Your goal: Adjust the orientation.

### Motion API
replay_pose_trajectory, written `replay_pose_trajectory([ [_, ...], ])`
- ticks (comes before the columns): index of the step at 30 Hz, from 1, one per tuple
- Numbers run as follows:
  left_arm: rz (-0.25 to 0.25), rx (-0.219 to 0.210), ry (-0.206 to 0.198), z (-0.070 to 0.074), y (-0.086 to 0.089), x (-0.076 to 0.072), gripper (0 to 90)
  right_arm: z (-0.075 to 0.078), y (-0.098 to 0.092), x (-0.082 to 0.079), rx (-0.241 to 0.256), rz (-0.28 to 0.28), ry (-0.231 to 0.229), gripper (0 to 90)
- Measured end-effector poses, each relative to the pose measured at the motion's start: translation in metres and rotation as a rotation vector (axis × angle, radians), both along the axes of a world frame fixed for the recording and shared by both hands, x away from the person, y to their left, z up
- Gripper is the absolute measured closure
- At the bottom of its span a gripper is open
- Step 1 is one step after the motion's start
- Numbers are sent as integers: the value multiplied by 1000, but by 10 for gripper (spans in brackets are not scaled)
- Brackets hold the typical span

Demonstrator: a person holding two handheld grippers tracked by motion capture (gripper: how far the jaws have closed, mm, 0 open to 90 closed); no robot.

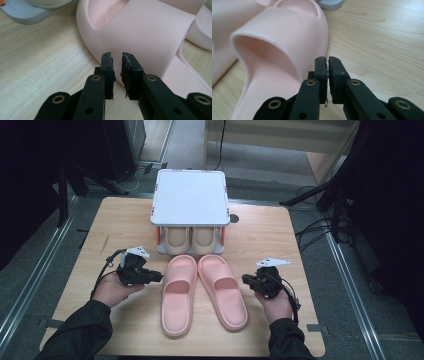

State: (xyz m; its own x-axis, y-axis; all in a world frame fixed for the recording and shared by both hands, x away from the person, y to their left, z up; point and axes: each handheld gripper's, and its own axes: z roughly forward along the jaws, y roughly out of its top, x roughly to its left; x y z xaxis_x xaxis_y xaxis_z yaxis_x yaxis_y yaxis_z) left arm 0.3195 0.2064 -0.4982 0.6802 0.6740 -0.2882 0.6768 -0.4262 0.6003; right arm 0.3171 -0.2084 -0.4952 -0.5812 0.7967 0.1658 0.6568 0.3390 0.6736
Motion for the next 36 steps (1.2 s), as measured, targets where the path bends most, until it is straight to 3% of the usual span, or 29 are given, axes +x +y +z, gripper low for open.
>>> replay_pose_trajectory([
  [6, -6, 7, 22, -6, -4, 1, 793, -11, 8, 10, -20, 17, 36, 854],
  [12, -16, 23, 28, -8, -7, 1, 795, -13, 16, 10, -33, 36, 34, 852],
  [24, -36, 23, 27, -7, -12, -5, 797, -13, 23, 8, -9, 50, 48, 852],
  [32, -76, 33, 19, -6, -21, -9, 794, -16, 27, 6, 21, 55, 53, 852],
  [36, -65, 22, 25, -5, -18, -8, 785, -16, 28, 6, 20, 53, 50, 848],
])
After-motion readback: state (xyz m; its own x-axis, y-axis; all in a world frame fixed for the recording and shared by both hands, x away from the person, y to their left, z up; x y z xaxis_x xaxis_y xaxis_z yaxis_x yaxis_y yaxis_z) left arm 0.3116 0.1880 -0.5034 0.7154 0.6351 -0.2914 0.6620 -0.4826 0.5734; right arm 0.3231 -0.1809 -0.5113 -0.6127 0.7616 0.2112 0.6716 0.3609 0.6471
